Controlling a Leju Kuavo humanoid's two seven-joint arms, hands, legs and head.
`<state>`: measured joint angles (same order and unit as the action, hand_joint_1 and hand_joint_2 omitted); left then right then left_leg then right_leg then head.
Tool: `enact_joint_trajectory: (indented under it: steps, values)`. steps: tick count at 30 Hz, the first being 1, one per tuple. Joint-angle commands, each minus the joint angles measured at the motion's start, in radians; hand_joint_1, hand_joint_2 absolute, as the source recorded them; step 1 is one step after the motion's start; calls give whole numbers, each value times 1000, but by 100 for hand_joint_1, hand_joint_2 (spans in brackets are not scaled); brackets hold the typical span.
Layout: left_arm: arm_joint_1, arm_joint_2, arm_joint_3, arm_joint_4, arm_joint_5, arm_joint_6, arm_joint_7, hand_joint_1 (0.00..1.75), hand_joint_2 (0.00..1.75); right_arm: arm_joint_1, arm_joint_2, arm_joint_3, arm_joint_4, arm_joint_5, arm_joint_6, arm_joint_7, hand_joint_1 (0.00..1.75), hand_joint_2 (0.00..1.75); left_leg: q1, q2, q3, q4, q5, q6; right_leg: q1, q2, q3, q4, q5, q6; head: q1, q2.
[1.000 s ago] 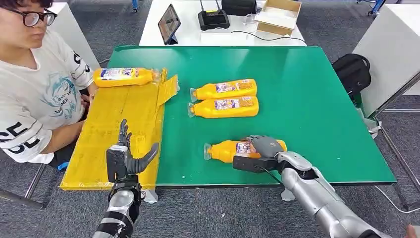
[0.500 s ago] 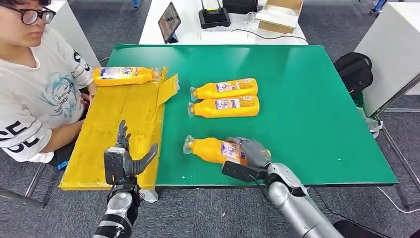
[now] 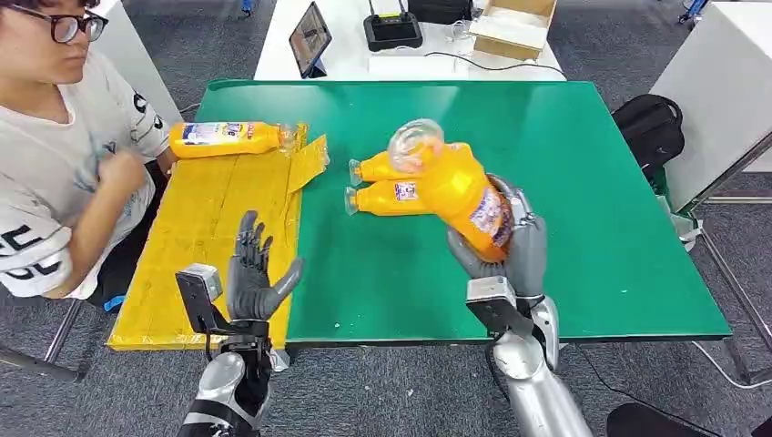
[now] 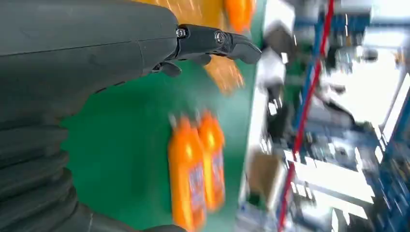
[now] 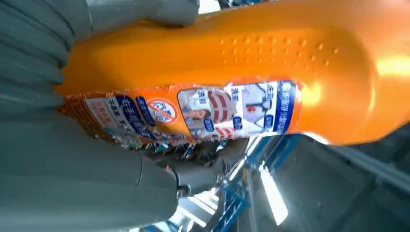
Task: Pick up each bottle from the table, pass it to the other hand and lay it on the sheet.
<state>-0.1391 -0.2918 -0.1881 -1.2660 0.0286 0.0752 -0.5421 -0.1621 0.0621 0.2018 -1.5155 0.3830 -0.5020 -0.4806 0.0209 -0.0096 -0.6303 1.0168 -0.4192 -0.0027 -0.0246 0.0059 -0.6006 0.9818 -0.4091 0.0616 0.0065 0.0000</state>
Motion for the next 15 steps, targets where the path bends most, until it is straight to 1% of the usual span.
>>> enact_joint_trajectory:
  steps: [1,3,5,6,7,8,9,10,11,12,13,14,15]
  values:
    - [5,31,-73,-46,19,-11,15,0,175,13,46,-67,-24,-11,-1,-16,175,175,0,1,4,0,-1,1,1,0,4,0,-1,-4,0,0]
    - [5,31,-73,-46,19,-11,15,0,175,13,46,-67,-24,-11,-1,-16,175,175,0,1,5,-1,-2,1,1,0,5,0,-2,-4,0,0]
    - [5,31,-73,-46,19,-11,15,0,175,13,46,-67,-24,-11,-1,-16,175,175,0,1,2,-1,0,1,0,0,2,0,-1,-2,0,0]
    - [5,31,-73,-46,19,-11,15,0,175,13,46,-67,-24,-11,-1,-16,175,175,0,2,4,-1,-1,1,1,1,4,-1,-1,-3,0,0]
    - [5,35,-83,-45,53,-52,30,0,175,15,48,-66,-16,-15,10,-20,175,175,0,2,4,-1,-1,1,1,1,3,0,-1,-3,0,0]
    - [10,38,-95,-53,67,-71,38,0,175,23,51,-63,-4,-18,22,-24,175,175,0,1,2,-1,0,1,1,0,2,-1,0,-2,0,0]
    - [17,42,-116,-65,90,-103,51,0,175,35,57,-55,17,-26,48,-40,175,175,0,1,5,-1,-2,1,1,0,5,-1,-2,-3,0,0]
    - [21,43,-131,-72,113,-128,62,0,175,43,65,-47,29,-35,63,-57,175,175,0,1,4,-1,-1,1,1,0,4,-1,-1,-2,0,0]
    - [25,49,-151,-84,145,-173,73,0,175,51,68,-27,48,-49,104,-64,175,175,0,1,3,-1,0,1,1,0,3,-1,-1,-2,0,0]
    - [31,53,-172,-102,156,-193,78,0,175,59,82,-7,80,-53,125,-74,175,175,0,1,6,-2,-1,1,1,0,5,-2,-1,-3,0,0]
    - [34,55,-184,-114,163,-200,80,0,175,62,89,10,107,-57,141,-82,175,175,1,1,3,-1,-1,1,1,1,3,-1,0,-2,0,0]
    - [35,58,-197,-122,172,-215,81,0,175,64,97,24,136,-54,148,-88,175,175,1,2,6,-2,-2,1,1,1,6,-2,-1,-3,0,0]
    - [34,62,-211,-127,184,-232,87,0,175,62,103,50,174,-55,170,-96,175,175,1,2,3,-1,-1,0,1,1,3,-1,0,-2,0,0]
